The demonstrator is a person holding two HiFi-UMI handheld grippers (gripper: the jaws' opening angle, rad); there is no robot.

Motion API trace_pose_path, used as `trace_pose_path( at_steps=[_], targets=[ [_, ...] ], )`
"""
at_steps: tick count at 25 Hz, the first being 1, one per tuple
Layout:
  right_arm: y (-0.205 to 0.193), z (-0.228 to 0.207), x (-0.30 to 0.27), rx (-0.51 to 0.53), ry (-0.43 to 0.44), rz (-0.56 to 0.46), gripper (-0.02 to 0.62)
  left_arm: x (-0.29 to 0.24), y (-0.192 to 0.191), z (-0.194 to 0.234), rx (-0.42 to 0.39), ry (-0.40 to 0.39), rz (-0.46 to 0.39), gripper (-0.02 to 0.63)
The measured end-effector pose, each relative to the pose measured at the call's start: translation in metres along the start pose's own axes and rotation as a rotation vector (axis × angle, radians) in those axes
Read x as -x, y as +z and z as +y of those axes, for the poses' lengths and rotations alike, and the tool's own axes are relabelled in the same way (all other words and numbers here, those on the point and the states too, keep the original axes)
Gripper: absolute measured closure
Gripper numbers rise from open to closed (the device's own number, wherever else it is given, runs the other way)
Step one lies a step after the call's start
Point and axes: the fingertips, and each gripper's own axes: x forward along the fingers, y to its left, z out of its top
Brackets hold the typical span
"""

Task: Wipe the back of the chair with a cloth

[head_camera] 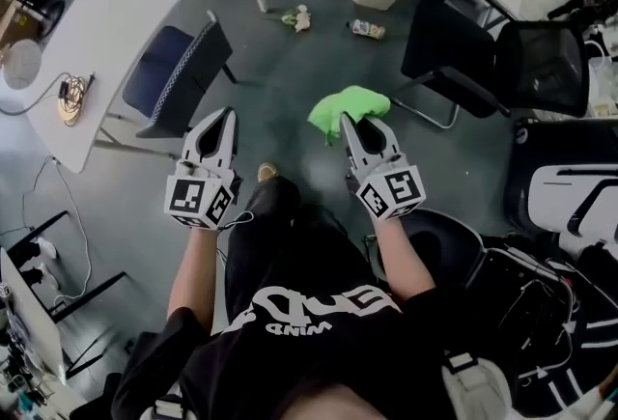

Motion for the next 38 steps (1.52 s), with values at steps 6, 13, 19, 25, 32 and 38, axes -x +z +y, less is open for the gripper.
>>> trace_pose_path(
  at_steps=[6, 13, 19, 25, 32, 38],
  targets=[
    [-0.074, -0.013, -0.068, 0.008, 0.061, 0.006, 0.548, -0.028, -0.079, 0.05, 0.01, 0.018, 0.011, 0.607],
    [-0.17, -0.035, -0.132, 0.013, 0.116, -0.021, 0.548, -0.056, -0.188, 0.104, -0.001, 0.039, 0.003, 0.607],
    [-0.251, -0.053, -0.171, 0.035, 0.164, -0.021, 0.548, -0.069, -0.26, 0.137, -0.036, 0.064, -0.019, 0.607],
    [-0.318, -0.074, -0.189, 0.033, 0.207, -0.038, 0.548, -0.078, -0.324, 0.147, -0.01, 0.096, -0.059, 0.606],
    [-0.371, -0.089, -0.206, 0.061, 0.27, -0.058, 0.548, -0.078, -0.374, 0.147, -0.031, 0.128, -0.091, 0.606],
    [-0.385, -0.091, -0.212, 0.054, 0.285, -0.061, 0.548, -0.069, -0.382, 0.145, -0.037, 0.16, -0.114, 0.606]
  ],
)
